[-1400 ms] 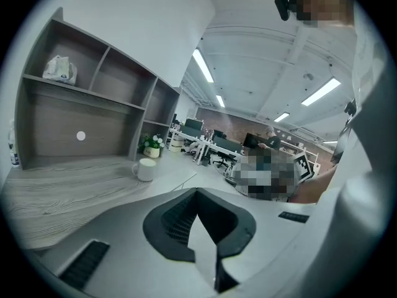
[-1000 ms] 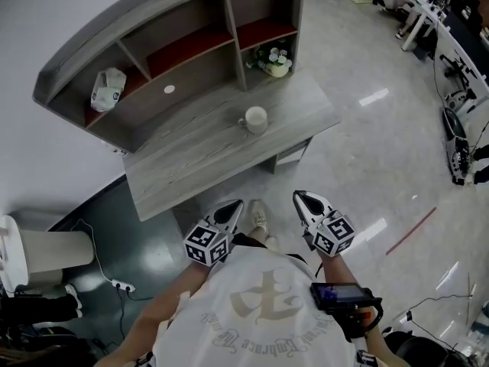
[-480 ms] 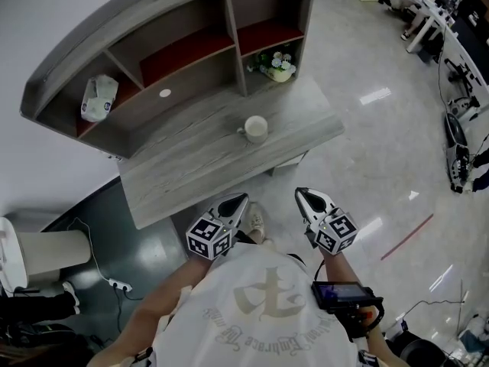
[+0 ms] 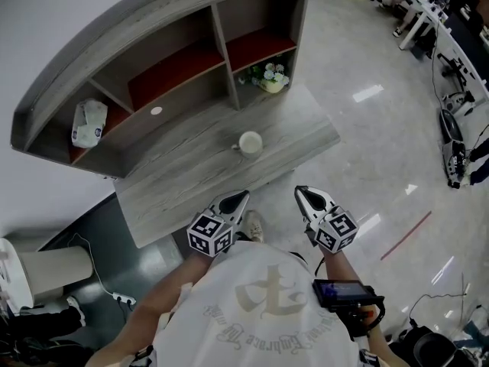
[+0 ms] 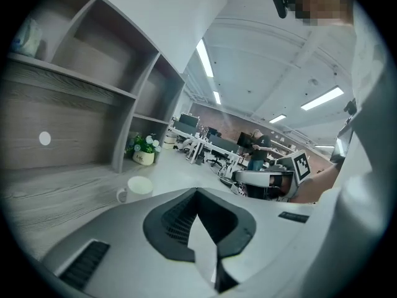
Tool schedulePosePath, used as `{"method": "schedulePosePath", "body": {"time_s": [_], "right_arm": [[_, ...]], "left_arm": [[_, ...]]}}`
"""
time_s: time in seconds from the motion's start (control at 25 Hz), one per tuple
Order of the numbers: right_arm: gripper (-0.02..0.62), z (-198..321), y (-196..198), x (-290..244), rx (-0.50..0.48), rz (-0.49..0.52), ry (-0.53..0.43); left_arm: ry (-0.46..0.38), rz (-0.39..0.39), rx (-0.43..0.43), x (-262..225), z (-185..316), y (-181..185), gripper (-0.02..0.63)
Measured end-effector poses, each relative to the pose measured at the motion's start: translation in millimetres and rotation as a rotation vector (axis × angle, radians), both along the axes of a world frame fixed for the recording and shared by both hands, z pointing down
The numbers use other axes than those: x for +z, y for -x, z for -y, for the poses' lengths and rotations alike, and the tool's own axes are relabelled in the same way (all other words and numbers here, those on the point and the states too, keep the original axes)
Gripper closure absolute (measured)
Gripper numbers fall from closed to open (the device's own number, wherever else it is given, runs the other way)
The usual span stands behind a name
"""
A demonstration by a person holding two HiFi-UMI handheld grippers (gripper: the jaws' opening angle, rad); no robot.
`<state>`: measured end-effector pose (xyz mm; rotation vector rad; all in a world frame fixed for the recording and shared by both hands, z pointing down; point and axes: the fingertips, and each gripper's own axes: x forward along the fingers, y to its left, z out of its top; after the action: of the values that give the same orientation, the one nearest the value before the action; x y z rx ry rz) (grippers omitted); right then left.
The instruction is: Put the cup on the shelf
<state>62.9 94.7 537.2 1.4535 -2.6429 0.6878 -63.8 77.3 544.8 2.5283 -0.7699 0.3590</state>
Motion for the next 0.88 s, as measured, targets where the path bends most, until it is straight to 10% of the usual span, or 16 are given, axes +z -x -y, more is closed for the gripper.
{"method": "schedulePosePath", "body": {"time_s": [0.88], "right_arm": [[0.592,106,1,-2,-0.12,-0.015,-0.002]], "left_arm": [[0.012,0.007,-0.132,6,95,9,0.604]]}}
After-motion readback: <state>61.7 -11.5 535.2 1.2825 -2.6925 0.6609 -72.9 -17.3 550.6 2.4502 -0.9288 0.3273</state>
